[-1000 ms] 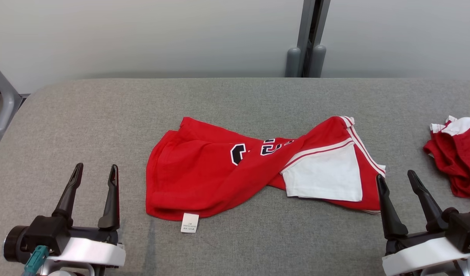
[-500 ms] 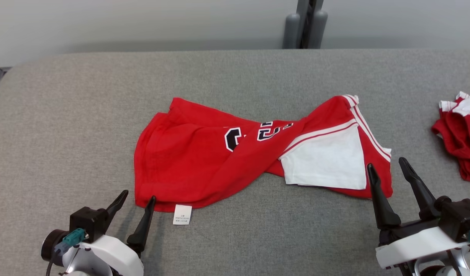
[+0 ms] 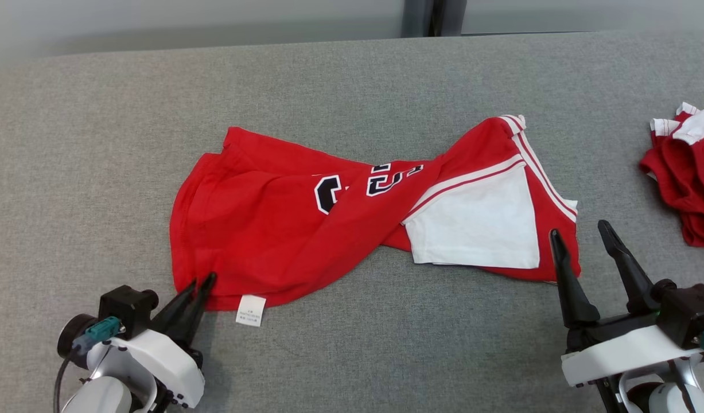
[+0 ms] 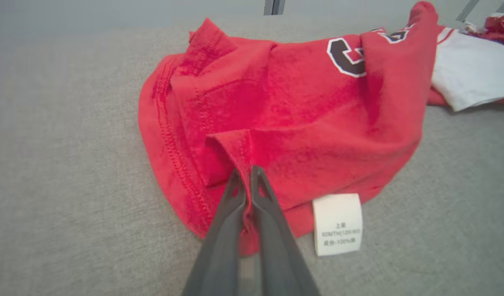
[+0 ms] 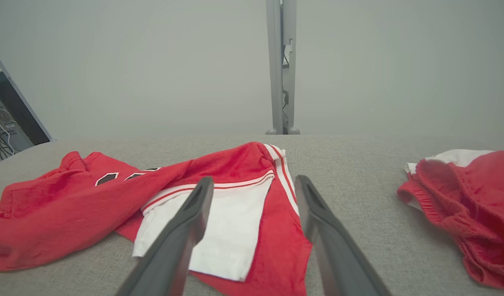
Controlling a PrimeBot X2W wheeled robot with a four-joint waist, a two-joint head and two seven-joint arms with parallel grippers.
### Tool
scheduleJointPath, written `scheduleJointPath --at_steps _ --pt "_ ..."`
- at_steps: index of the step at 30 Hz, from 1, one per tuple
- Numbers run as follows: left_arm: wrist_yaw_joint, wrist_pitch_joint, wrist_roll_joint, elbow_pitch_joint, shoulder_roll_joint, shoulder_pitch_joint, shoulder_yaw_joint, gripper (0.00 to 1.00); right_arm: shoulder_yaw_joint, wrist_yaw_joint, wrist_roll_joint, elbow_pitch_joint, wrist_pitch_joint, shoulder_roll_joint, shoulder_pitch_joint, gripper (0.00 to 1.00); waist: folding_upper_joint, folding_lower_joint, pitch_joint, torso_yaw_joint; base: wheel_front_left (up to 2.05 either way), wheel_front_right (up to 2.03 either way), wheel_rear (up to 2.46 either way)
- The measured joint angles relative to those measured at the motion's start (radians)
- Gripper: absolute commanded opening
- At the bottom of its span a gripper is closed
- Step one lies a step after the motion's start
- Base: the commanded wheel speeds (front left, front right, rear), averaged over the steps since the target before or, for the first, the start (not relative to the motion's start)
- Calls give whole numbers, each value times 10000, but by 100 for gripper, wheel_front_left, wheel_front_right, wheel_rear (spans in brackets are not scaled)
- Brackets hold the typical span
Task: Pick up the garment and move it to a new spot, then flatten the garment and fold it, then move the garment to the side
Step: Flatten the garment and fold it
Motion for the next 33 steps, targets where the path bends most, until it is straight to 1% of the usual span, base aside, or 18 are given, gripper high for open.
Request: scheduleJointPath --at_steps 4,6,10,11,15,16,18,20,24,28,30,31,32,33 --pt "0 -278 -128 -286 199 -4 -61 0 -153 0 13 52 -27 29 16 100 0 0 -92 111 0 0 0" --pt "29 -339 -205 -679 270 60 25 0 -186 0 27 69 -27 40 20 100 0 1 -157 198 0 0 0" --pt "420 -12 -368 -1906 522 638 228 0 -272 0 92 59 17 59 113 100 0 0 -290 418 0 0 0" --pt "623 322 -489 -2652 696 979 301 0 -351 0 109 40 61 86 171 100 0 0 -339 544 0 0 0" --pt "978 997 -646 -3942 1030 1564 397 0 -439 -2 107 -27 109 163 181 100 0 0 -369 716 0 0 0" --pt "1127 1235 -750 -4424 1147 1687 497 0 -445 0 107 -46 123 186 174 100 0 0 -344 729 0 0 0" --pt "1195 1457 -825 -4661 1250 1701 587 0 -422 0 121 -42 159 228 149 100 0 0 -313 683 0 0 0" --pt "1200 1616 -1057 -4652 1271 1648 662 0 -366 -2 138 -15 159 265 94 100 0 0 -277 586 0 0 0" --pt "1028 1902 -1423 -4038 1267 1056 798 0 -215 0 213 71 104 334 -55 100 0 0 -178 274 0 0 0" --pt "738 2054 -1743 -2476 1177 100 915 0 -94 -2 305 257 -33 378 -266 100 0 0 8 -249 0 0 0" --pt "681 2048 -1879 -1873 1055 -275 953 0 -31 -2 320 345 -63 405 -282 100 0 0 96 -456 0 0 0" --pt "673 1987 -1912 -1574 980 -437 997 6 -23 -2 345 382 -75 410 -313 100 0 0 139 -555 0 0 0" --pt "667 1877 -2011 -1310 859 -593 1074 46 -8 0 370 416 -81 414 -346 100 0 0 186 -646 0 0 0" --pt "663 1833 -2008 -1022 815 -762 1081 100 2 0 372 439 -134 424 -382 100 0 0 240 -730 0 0 0"
